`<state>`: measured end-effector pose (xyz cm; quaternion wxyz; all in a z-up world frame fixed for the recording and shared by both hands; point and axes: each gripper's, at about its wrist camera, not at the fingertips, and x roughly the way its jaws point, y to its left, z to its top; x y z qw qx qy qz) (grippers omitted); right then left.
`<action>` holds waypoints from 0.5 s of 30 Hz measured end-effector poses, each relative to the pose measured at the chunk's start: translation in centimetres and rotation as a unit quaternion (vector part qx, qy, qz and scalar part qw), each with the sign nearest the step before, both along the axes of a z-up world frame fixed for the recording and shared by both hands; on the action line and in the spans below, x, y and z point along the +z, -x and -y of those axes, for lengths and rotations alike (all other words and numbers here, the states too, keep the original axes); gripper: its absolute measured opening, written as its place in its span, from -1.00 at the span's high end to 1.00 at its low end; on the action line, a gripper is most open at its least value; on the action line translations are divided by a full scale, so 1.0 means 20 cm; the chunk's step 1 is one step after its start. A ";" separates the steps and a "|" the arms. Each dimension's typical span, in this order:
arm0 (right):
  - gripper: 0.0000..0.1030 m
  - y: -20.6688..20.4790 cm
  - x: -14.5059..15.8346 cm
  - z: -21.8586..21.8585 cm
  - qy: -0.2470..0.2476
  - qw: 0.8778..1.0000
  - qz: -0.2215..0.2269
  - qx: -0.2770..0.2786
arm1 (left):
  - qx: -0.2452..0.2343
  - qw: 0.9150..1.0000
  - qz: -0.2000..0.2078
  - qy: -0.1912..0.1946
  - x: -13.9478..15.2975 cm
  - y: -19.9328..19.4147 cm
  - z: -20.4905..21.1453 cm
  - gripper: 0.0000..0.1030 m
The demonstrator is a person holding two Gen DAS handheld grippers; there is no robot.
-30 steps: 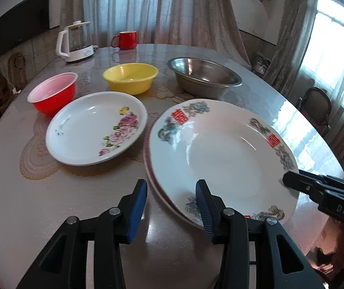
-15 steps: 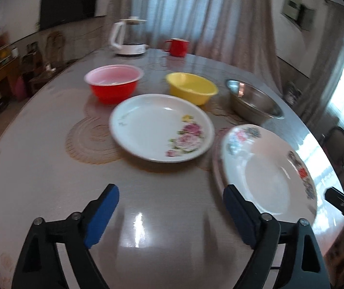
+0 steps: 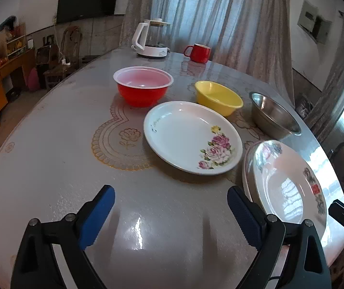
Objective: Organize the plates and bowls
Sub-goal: 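Open the right tool and withdraw from the stacked plates, then move the right tool to the rose-print plate rim and grasp it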
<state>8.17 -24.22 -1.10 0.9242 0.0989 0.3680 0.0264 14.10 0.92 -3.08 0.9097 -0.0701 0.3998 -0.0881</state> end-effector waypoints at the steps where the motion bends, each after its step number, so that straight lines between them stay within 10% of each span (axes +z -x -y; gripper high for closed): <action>1: 0.35 -0.01 0.01 0.00 0.000 1.000 0.000 0.001 | 0.001 1.000 0.000 0.002 0.00 -0.01 -0.01 -0.85; 15: 0.20 -0.17 0.11 -0.20 -0.012 0.997 0.028 0.074 | 0.044 0.998 0.007 0.032 0.02 -0.25 -0.10 -0.89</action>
